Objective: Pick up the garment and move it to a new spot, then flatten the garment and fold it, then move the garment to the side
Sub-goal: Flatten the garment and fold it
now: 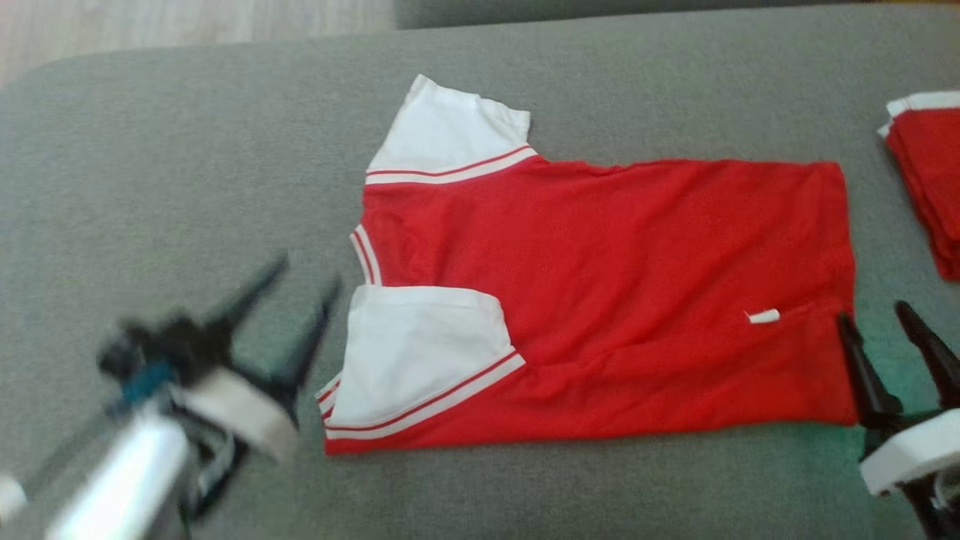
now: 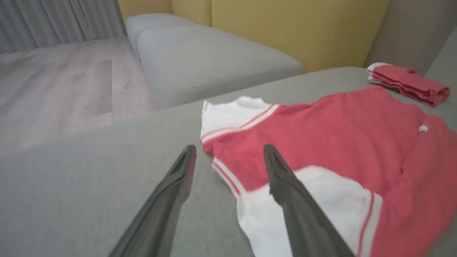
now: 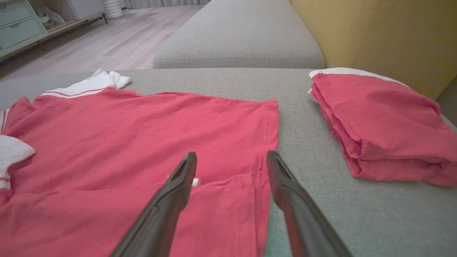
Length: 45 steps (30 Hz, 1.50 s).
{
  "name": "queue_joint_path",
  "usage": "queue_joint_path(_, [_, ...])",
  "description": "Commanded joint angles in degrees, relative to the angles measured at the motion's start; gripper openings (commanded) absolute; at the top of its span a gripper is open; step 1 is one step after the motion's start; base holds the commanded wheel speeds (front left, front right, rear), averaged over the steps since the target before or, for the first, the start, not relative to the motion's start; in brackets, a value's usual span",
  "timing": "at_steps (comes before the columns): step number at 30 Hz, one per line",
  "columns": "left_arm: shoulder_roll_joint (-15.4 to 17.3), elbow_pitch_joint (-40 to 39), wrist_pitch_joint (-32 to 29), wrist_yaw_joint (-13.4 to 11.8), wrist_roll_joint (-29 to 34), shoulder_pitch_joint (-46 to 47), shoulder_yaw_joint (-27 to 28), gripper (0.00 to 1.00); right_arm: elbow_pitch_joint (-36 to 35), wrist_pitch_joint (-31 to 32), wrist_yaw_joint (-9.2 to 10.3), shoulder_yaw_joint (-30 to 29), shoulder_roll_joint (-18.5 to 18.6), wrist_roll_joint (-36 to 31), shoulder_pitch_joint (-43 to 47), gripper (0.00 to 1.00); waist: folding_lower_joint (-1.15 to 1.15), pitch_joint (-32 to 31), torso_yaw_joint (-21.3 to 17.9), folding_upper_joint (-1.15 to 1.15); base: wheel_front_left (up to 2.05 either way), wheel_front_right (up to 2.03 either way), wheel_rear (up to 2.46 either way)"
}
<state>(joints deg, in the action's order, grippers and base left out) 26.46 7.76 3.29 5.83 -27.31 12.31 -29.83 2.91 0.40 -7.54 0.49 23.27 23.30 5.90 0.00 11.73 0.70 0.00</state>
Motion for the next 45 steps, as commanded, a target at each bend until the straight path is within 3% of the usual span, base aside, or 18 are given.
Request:
queue_joint_path(1, [2.6, -2.5, -1.6, 0.4, 0.0, 6.4, 2.9, 1.0, -1.8, -0.9, 0.05, 1.5, 1.3, -0.6, -1.7, 1.0, 0.0, 1.6, -1.4, 0.0, 0.0, 0.0, 0.0])
queue_joint_path(5, [5.0, -1.1, -7.7, 1.4, -2.0, 18.6, 1.6, 1.0, -1.1, -2.4, 0.05, 3.6, 1.4, -0.7, -4.5, 1.0, 0.0, 4.5, -3.7, 0.0, 0.0, 0.0, 0.0])
queue_joint_path(6, [6.1, 0.7, -11.1, 1.6, -3.6, 25.3, -0.7, 1.0, -0.5, -2.9, 0.05, 4.7, 1.6, -0.7, -5.9, 1.0, 0.0, 6.3, -5.0, 0.0, 0.0, 0.0, 0.0])
queue_joint_path(10, [8.2, 5.0, -18.8, 1.6, -11.2, 37.4, -7.2, 1.0, 0.1, -3.7, 0.05, 5.8, 1.5, -0.8, -8.2, 1.0, 0.0, 9.8, -7.5, 0.0, 0.0, 0.0, 0.0])
queue_joint_path(17, [11.6, 12.9, -28.0, 1.6, -21.1, 51.5, -16.3, 1.0, 1.0, -4.9, 0.05, 7.2, 0.7, -0.6, -11.0, 1.0, 0.0, 15.4, -11.5, 0.0, 0.0, 0.0, 0.0])
queue_joint_path(42, [17.3, 24.3, -29.3, 1.7, -30.9, 67.1, -34.2, 1.0, 6.4, -9.5, 0.05, 10.9, -1.9, 0.1, -16.4, 1.0, 0.0, 23.2, -18.2, 0.0, 0.0, 0.0, 0.0])
queue_joint_path(43, [17.4, 24.2, -29.4, 1.7, -31.6, 67.3, -34.7, 0.75, 6.5, -9.6, 0.05, 10.9, -1.9, 0.1, -16.5, 1.0, 0.0, 23.2, -18.4, 0.0, 0.0, 0.0, 0.0])
queue_joint_path(45, [17.7, 24.0, -29.5, 1.7, -32.8, 67.6, -35.7, 0.07, 6.9, -9.7, 0.05, 10.9, -1.9, 0.1, -16.6, 1.0, 0.0, 23.2, -18.6, 0.0, 0.0, 0.0, 0.0])
